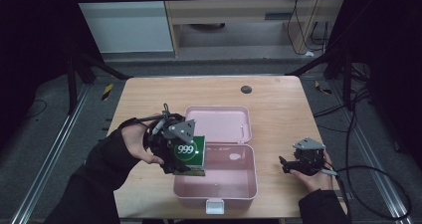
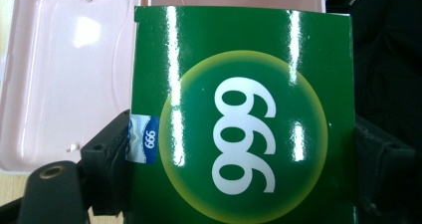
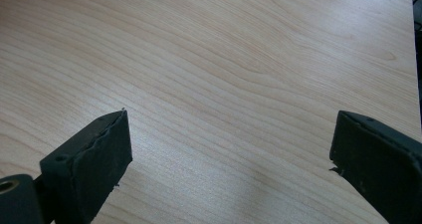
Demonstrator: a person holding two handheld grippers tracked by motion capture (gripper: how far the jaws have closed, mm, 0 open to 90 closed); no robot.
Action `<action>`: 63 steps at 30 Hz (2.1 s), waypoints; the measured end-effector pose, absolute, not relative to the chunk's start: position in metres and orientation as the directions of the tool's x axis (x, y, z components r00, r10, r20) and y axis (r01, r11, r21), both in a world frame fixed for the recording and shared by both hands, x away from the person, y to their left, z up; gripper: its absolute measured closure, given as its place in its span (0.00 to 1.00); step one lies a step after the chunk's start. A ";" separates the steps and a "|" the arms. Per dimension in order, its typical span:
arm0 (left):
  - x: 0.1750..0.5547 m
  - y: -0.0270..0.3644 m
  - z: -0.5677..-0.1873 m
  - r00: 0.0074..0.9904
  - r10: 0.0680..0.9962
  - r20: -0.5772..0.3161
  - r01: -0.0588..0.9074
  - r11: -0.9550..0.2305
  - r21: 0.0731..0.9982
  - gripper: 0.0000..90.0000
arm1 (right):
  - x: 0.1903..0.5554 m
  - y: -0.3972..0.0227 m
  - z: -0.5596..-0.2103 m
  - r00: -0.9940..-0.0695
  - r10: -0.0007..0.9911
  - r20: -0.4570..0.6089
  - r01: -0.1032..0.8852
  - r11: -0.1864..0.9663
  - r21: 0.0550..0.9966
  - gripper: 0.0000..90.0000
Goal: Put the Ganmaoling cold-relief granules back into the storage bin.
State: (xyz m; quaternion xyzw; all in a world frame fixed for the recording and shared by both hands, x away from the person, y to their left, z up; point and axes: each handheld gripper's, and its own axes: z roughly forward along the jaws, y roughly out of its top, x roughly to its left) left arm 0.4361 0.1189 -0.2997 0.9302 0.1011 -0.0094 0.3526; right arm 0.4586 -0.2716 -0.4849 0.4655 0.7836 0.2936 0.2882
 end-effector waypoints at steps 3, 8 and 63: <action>0.437 0.115 -0.303 0.979 0.182 -0.089 0.196 -0.737 0.647 0.16 | 0.459 -0.272 -0.485 -0.402 0.898 -0.178 0.560 0.395 0.728 0.04; 0.439 0.110 -0.311 0.979 0.180 -0.098 0.200 -0.739 0.643 0.16 | 0.459 -0.272 -0.485 -0.403 0.897 -0.182 0.559 0.399 0.727 0.04; 0.462 0.109 -0.377 1.000 0.009 -0.024 0.018 -0.919 0.394 0.16 | 0.459 -0.268 -0.489 -0.424 0.886 -0.190 0.572 0.424 0.702 0.03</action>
